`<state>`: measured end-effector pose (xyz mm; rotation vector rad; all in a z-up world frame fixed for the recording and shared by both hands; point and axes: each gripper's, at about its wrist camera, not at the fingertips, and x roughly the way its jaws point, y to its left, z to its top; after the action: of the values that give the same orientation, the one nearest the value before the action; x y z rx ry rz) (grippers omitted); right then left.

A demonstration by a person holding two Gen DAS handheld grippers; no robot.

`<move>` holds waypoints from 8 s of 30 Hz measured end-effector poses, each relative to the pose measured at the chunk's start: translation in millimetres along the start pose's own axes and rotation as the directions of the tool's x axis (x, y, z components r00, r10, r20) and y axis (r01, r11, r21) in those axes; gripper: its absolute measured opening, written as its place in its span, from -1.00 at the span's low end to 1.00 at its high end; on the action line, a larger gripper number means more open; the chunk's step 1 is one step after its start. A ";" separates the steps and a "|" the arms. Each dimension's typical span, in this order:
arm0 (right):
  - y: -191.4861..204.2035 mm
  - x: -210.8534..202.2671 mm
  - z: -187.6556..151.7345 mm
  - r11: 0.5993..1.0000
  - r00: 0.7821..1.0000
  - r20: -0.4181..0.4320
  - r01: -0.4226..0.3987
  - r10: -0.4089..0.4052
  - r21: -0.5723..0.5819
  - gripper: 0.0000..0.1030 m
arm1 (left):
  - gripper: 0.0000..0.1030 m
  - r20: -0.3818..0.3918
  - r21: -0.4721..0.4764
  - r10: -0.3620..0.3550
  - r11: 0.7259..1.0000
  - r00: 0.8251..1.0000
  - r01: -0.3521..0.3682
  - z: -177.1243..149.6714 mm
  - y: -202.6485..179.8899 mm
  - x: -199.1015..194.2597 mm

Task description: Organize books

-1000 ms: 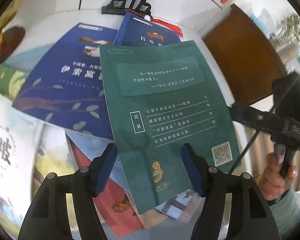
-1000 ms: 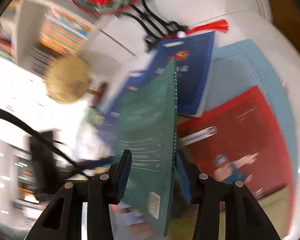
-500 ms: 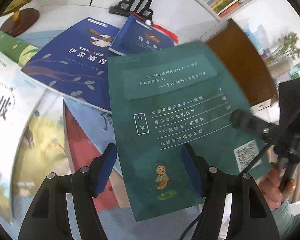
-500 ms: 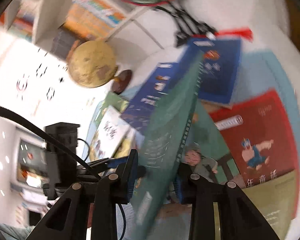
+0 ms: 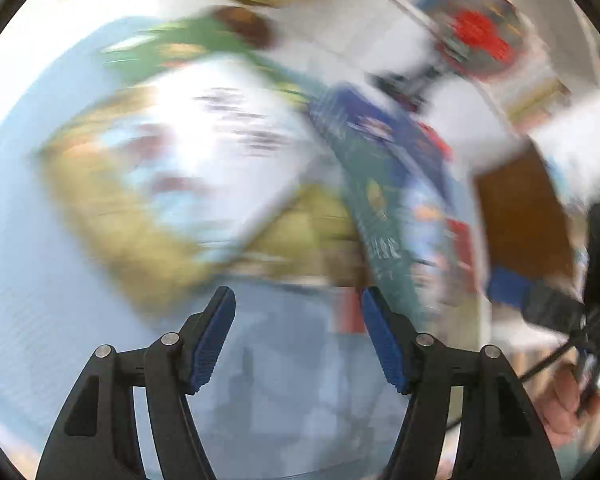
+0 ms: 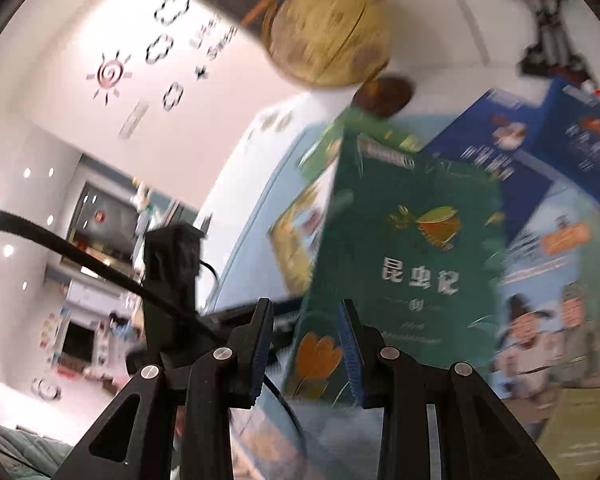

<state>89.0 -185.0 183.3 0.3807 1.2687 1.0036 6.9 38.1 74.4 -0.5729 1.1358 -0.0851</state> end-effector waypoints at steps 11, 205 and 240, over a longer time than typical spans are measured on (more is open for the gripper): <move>-39.8 28.8 -16.3 0.967 0.968 -0.039 0.251 -0.249 0.041 0.09 | 0.21 -0.001 -0.043 0.064 0.997 0.998 -0.064 -14.0 41.4 -9.8; 0.7 135.9 -65.1 0.796 0.891 0.049 0.376 -0.450 0.475 -0.05 | 0.22 -0.293 0.483 -0.018 0.860 0.956 0.164 79.3 35.2 72.2; -3.8 82.8 -124.7 0.855 0.900 0.020 0.406 -0.435 0.323 -0.04 | 0.26 -0.252 0.310 -0.053 0.941 0.966 0.132 -75.5 29.7 13.6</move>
<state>-25.9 -155.8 91.8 0.3639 1.3538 0.4046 -59.6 29.5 26.9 -0.3253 1.2963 -0.4266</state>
